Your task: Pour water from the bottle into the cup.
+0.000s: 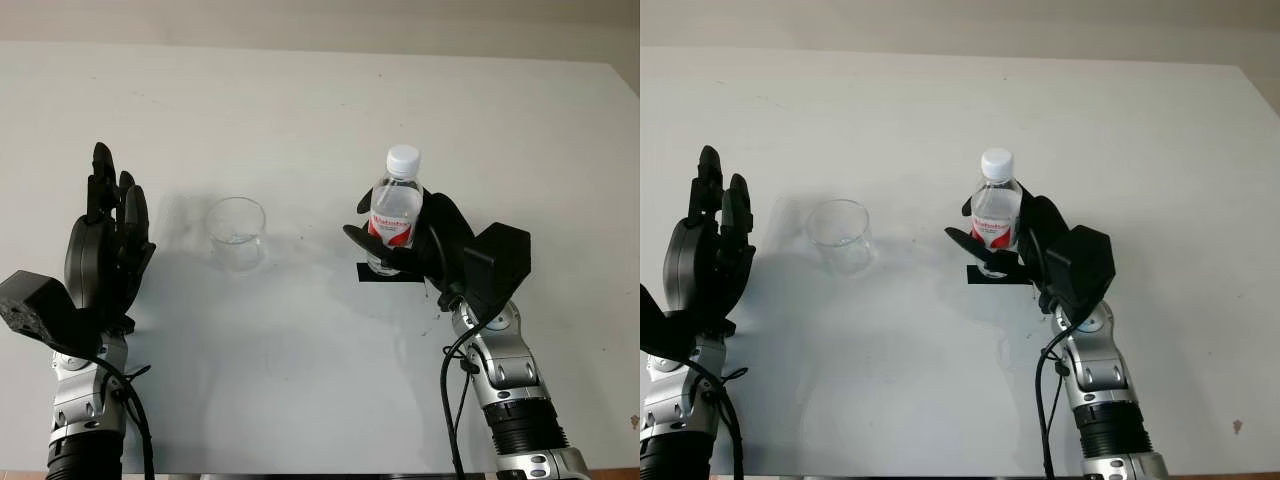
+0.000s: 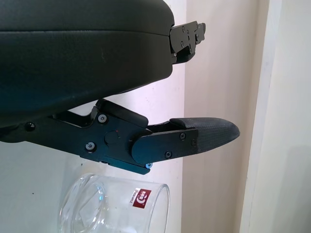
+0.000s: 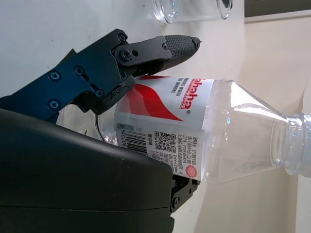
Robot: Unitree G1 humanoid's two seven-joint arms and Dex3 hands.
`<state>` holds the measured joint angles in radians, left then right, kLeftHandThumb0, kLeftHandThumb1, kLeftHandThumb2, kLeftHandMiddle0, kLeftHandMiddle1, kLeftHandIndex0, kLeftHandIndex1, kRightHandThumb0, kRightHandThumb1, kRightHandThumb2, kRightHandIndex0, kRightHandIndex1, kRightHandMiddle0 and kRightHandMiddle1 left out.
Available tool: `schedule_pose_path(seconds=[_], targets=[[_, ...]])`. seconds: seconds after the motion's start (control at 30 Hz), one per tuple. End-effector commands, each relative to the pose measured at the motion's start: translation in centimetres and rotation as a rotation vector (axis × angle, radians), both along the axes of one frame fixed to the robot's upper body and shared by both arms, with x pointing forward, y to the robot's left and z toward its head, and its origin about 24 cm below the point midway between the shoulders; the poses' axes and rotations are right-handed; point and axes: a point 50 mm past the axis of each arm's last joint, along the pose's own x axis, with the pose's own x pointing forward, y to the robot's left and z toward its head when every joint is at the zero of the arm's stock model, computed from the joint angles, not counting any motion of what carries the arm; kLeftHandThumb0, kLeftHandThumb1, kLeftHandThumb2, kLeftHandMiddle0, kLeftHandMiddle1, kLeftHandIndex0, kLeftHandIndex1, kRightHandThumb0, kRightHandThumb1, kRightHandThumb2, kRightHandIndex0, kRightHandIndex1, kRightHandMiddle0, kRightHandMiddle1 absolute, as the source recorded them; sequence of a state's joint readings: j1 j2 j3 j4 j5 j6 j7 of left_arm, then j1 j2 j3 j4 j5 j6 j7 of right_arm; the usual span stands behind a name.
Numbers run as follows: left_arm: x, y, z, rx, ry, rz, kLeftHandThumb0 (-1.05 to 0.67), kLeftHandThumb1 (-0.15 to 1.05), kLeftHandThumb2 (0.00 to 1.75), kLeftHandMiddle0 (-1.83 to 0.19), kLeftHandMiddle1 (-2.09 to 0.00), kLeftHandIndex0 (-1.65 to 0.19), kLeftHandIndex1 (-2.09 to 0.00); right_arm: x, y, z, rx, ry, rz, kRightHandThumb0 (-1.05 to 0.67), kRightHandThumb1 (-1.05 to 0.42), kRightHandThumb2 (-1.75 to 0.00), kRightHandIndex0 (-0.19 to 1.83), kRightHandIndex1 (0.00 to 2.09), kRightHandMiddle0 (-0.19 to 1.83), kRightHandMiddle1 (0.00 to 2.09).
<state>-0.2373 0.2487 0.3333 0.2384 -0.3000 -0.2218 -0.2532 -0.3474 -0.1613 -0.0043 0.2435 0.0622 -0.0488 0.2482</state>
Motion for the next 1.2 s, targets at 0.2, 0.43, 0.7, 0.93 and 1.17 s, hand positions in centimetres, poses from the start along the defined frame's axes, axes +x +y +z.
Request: schedule_pose_path(seconds=[0.2,0.43,0.7,0.93,1.17], targets=[[0.0,0.4,0.4,0.015,-0.007,0.003,-0.74,1.05,0.53,0.19,-0.01,0.19,0.00,-1.3,-0.8,-2.9,0.074,0.114,0.000,-0.63,-1.05,-0.19,0.34,2.05,0.15,2.01],[0.2,0.5,0.5,0.019,-0.012,-0.005,-0.73,1.05,0.55,0.19,0.00,0.19,0.00,-1.7,-1.3,-4.0,0.101,0.106,-0.012,-0.64,-1.04,-0.08,0.15,1.85,0.04,1.73],[0.4,0.3,0.7,0.014,-0.023,-0.011,-0.73,1.05,0.55,0.19,0.00,0.19,0.00,-2.0,-1.7,-4.3,0.029,0.051,0.044,-0.71,-0.95,-0.05,-0.13,1.57,-0.12,1.38],[0.5,0.2,0.7,0.015,-0.023,-0.007,-0.74,1.05,0.55,0.19,0.00,0.19,0.00,-2.1,-1.9,-3.8,-0.123,-0.029,0.120,-0.82,-0.94,-0.05,-0.03,0.34,-0.06,0.41],[0.4,0.2,0.7,0.014,-0.025,-0.004,-0.73,1.05,0.55,0.19,0.00,0.19,0.00,-2.2,-2.3,-3.5,-0.168,-0.057,0.158,-0.91,-0.94,-0.05,-0.19,0.01,-0.19,0.02]])
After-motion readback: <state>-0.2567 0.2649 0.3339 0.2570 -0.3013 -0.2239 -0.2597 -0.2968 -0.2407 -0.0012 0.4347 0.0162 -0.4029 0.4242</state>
